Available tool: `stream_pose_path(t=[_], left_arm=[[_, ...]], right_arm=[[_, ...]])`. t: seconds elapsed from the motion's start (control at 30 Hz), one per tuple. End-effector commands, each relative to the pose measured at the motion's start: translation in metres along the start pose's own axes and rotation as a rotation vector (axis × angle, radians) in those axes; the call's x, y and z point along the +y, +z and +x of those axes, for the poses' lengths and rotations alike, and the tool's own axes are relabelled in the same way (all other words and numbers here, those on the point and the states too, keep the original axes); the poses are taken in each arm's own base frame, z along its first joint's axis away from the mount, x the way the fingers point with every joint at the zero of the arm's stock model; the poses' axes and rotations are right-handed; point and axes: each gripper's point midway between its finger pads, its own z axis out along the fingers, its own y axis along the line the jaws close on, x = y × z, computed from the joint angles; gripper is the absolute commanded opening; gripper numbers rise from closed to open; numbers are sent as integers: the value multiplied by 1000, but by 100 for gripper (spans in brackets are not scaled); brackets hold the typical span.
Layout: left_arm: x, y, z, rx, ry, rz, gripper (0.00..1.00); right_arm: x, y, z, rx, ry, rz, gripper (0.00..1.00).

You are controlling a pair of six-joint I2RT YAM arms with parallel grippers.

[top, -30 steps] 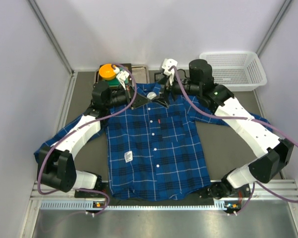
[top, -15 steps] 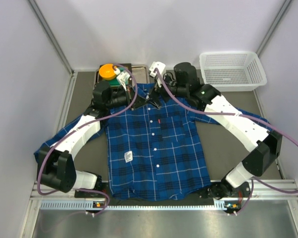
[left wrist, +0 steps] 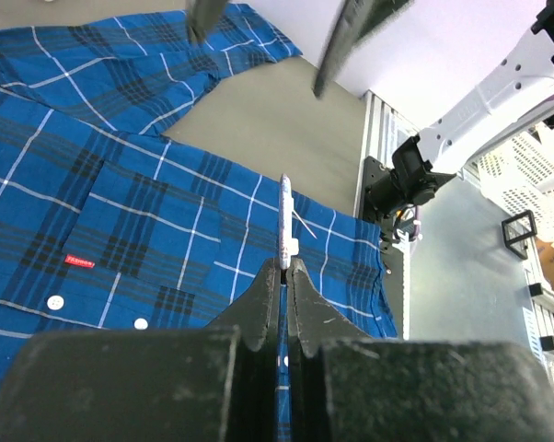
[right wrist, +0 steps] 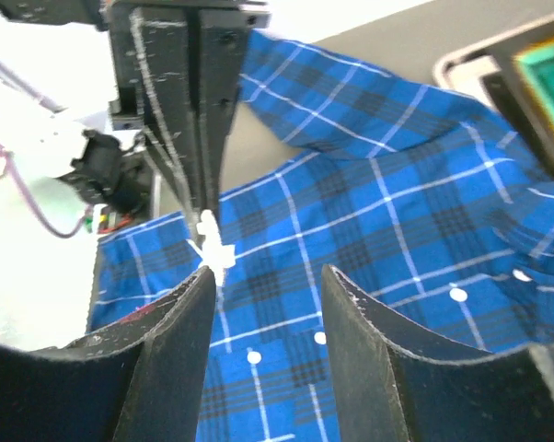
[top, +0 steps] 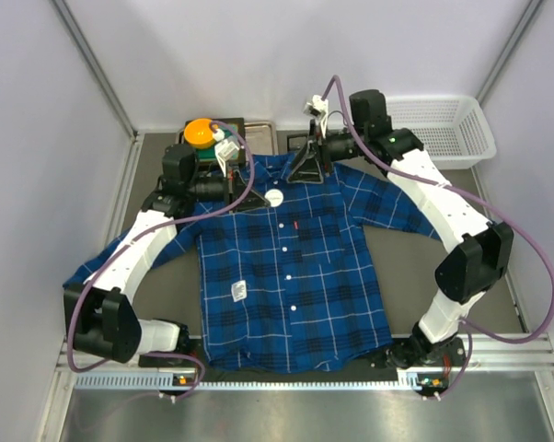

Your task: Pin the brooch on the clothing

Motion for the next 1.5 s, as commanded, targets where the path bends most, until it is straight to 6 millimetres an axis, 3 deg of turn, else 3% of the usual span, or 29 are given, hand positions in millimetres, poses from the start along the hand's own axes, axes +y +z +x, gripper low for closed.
stream_pose_path(t=[0.0, 0.2, 0.47, 0.67, 0.83, 0.9, 1.0, 1.03, 1.07, 1.13, 1.17, 1.23, 1.27, 1.3, 1.33, 1.47], left_arm=[[-14, -4, -8, 23, 63, 37, 0], [-14, -3, -7, 35, 50, 53, 0], [-20, 0, -5, 51, 82, 84, 0], [-22, 2, -4, 56, 98, 83, 0], [-25, 4, -2, 65, 108, 86, 0], [-24, 4, -2, 71, 112, 78, 0], [-23, 2, -5, 77, 114, 56, 0], [-22, 0, -9, 69, 124, 47, 5], [-21, -3, -11, 60, 105, 38, 22], [-19, -9, -23, 9, 122, 19, 36], [-11, -17, -25, -24, 33, -16, 46], [-7, -28, -44, -123, 83, -22, 52], [-6, -37, -53, -172, -13, -34, 60], [-6, -41, -60, -206, -22, -37, 61], [-8, -44, -70, -252, 38, -25, 62], [-19, -47, -92, -333, -19, 7, 63]], right_arm=[[48, 3, -9, -9, -9, -203, 49], [59, 14, 9, 46, -22, -207, 44], [53, 26, 21, 89, -24, -178, 36], [60, 34, 34, 127, -21, -198, 33], [58, 37, 36, 135, -23, -194, 13], [57, 36, 37, 139, -20, -188, 0], [58, 36, 36, 137, -25, -191, 0], [58, 35, 34, 131, -22, -193, 0], [59, 34, 30, 120, -18, -208, 0], [52, 32, 17, 92, 8, -210, 0], [54, 30, 10, 76, 18, -227, 0], [46, 25, -11, 13, 45, -227, 0], [48, 22, -18, -15, 57, -249, 0], [43, 21, -42, -101, -47, -248, 0], [44, 15, -41, -117, 75, -255, 0], [44, 5, -75, -277, 123, -283, 0]])
